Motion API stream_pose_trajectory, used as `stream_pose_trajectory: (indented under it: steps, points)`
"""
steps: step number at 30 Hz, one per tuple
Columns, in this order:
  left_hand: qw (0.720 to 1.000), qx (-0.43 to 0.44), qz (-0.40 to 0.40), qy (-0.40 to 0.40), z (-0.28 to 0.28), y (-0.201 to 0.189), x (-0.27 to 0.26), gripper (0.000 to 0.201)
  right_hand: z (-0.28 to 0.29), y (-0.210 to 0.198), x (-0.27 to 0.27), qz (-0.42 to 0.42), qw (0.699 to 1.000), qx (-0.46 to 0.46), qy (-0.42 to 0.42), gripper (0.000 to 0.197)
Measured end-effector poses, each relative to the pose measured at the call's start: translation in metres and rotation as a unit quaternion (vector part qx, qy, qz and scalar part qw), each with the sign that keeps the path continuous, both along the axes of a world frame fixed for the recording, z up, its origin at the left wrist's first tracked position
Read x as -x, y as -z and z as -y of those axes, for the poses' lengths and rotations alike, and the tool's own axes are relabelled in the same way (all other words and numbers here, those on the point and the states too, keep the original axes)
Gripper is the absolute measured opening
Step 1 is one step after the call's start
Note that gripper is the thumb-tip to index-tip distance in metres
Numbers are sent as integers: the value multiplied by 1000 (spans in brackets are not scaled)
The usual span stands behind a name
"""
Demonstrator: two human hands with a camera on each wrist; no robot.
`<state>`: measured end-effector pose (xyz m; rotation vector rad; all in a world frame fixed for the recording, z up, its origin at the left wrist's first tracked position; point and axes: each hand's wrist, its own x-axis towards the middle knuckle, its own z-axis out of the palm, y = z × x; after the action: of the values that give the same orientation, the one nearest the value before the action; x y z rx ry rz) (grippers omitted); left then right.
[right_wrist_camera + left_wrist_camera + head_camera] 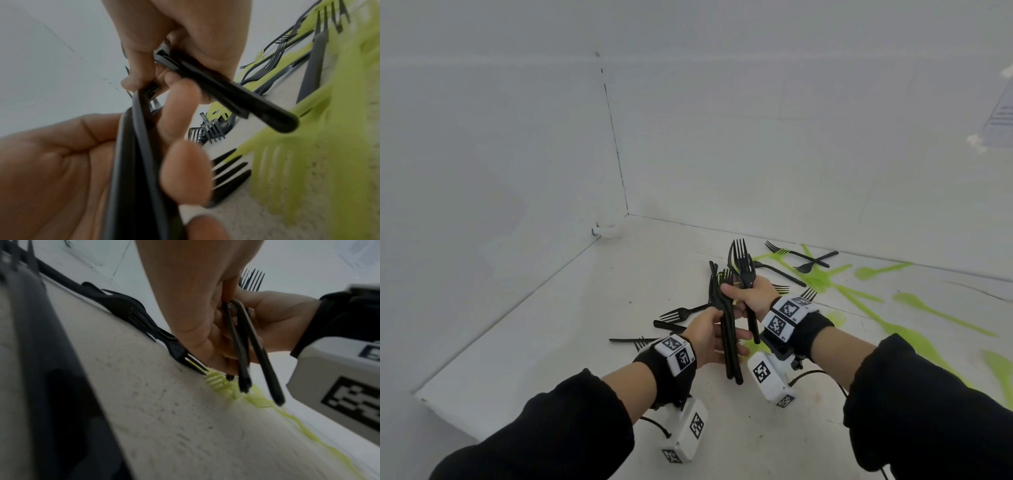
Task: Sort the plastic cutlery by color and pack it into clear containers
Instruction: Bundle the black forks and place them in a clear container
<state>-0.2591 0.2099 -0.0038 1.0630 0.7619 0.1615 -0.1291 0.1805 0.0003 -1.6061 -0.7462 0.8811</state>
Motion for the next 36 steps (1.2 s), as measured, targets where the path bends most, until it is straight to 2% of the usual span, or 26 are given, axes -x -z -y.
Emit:
stream_pose_trajectory:
  steps: [2, 4, 6, 8, 10, 13, 15, 19, 24, 27, 31, 36]
  points:
    - [1000, -14, -15, 10, -2, 0, -4, 38, -3, 3, -2, 1, 1000, 4, 8, 25]
    - [999, -28, -19, 8, -1, 4, -11, 36, -4, 1, -1, -18, 999, -8, 32, 14]
    - [999, -41, 0, -19, 0, 11, -19, 29, -6, 0, 1, -3, 999, 6, 47, 17]
    - [998, -35, 19, -58, -2, 14, -23, 30, -10, -2, -1, 55, 995, 54, 70, 20]
    - [994, -17, 31, -105, -6, 14, -27, 33, -14, -4, -2, 57, 992, 72, 88, 12]
    - [988, -24, 32, -147, -12, 11, -30, 32, -11, -4, -4, -14, 997, 41, 58, 3]
    - [986, -35, 37, -157, -16, 10, -32, 31, -5, -2, -4, -25, 999, 30, 12, 17]
    - [985, -36, 45, -163, -16, 9, -34, 27, 3, -1, -1, 33, 999, 33, -15, 25]
    - [986, -4, 48, -158, -9, 14, -35, 22, 6, 4, 7, 110, 991, 64, -39, 10]
    - [985, 16, 57, -161, -7, 12, -37, 23, 7, 6, 6, 160, 985, 70, -9, 4]
    - [984, 49, 71, -155, -7, 9, -37, 24, 10, 8, 1, 170, 982, 45, 65, 14]
    - [986, 67, 63, -139, -5, 10, -42, 33, 14, 9, -5, 167, 984, 49, 34, 11]
